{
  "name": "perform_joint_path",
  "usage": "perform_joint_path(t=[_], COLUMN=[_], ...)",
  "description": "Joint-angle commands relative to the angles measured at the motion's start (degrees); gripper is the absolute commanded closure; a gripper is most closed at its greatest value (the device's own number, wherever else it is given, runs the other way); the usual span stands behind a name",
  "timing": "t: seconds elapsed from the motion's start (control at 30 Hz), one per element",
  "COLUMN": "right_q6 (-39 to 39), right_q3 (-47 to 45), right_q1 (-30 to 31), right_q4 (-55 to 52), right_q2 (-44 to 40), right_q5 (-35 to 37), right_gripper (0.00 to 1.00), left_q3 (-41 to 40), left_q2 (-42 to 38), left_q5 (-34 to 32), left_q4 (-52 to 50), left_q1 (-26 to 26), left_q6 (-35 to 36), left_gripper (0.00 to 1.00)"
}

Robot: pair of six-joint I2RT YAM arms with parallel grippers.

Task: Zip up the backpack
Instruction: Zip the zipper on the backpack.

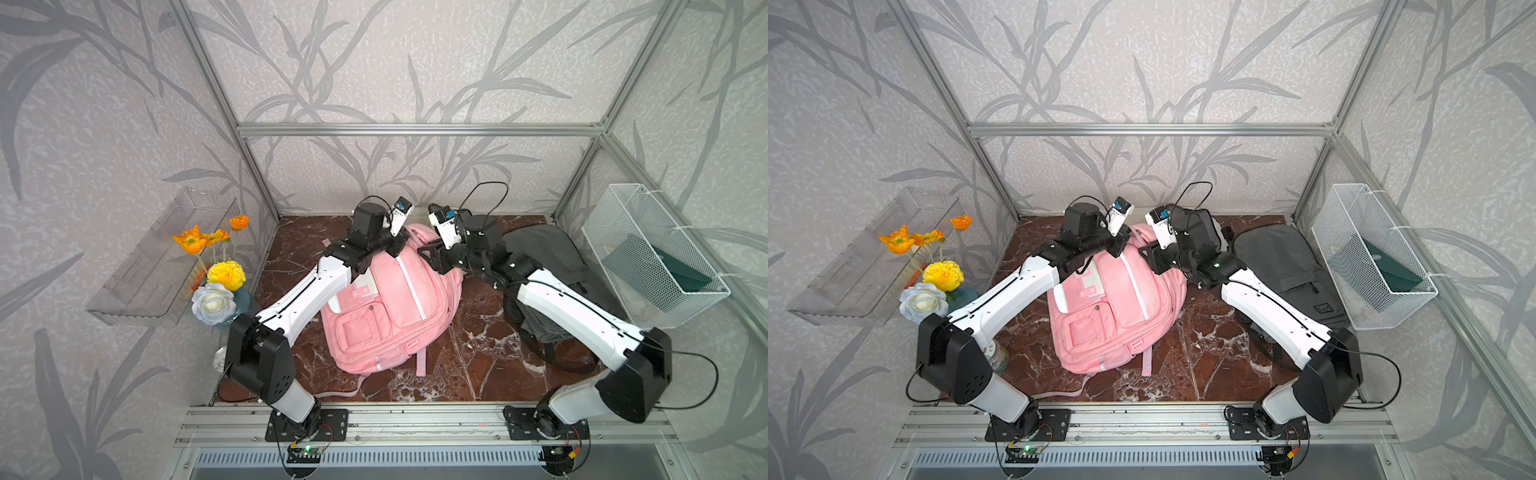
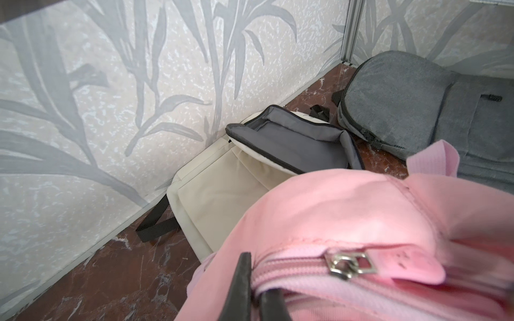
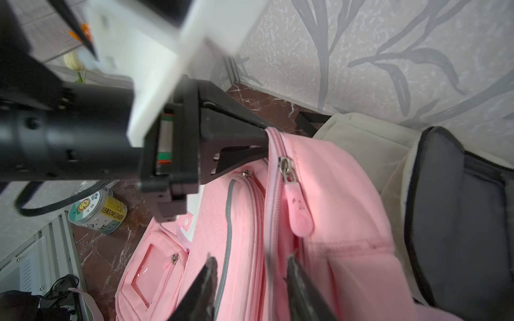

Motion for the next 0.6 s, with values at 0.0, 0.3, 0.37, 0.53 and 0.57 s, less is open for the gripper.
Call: perform_joint_path(t=[0.0,0.3,0.37,0.53,0.57], right_q6=[-3.5,-0.9,-1.1,-2.8,-3.3], right_q3=[0.8,4.1,4.7,4.3,4.0], right_q1=[-0.9,-2.4,-2.3,-2.2,-2.1], right_q4=[-2.4,-4.6,-4.9,-5.4,-5.4], right_q2=[-4.7,1.4,2.5,2.3,2.0], right_q5=[4.3,-0.9,-1.5,-2.9,-3.2], right_gripper=[0.53,0.57,0.62,0.64,0.64], left_q3=[-1.3,-6.3,-6.5,-6.8,-6.7], left_q2=[-5.5,-9.0,-9.2,-9.5,-9.4], left_q5=[4.1,10.8,11.3,11.2,11.1], left_q4=[7.4,12.3,12.0,11.4,11.3], left_q1=[0.3,-0.7,-1.2,-1.8,-1.8], left_q6=[1.7,3.0,3.9,4.9,5.0], left_gripper=[1.00,1.00,1.00,1.00,1.00])
